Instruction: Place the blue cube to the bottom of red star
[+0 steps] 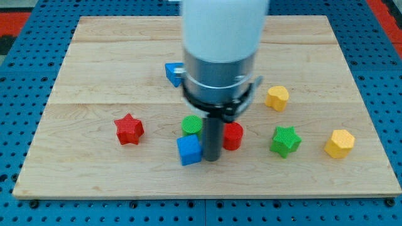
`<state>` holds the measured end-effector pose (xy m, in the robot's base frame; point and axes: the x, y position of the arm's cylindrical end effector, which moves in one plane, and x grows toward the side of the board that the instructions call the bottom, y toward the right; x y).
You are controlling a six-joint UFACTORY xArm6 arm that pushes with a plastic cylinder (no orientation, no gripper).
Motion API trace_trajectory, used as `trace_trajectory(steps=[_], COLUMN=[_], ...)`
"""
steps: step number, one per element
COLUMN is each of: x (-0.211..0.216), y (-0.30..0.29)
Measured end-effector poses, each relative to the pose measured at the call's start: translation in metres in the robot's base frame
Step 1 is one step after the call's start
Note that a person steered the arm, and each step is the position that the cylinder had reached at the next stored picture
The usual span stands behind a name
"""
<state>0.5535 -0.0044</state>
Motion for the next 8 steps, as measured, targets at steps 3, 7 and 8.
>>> trace_trajectory(steps=[3,7,8], x=[0.0,0.0,0.0], y=[-0.043,-0.068,-0.07])
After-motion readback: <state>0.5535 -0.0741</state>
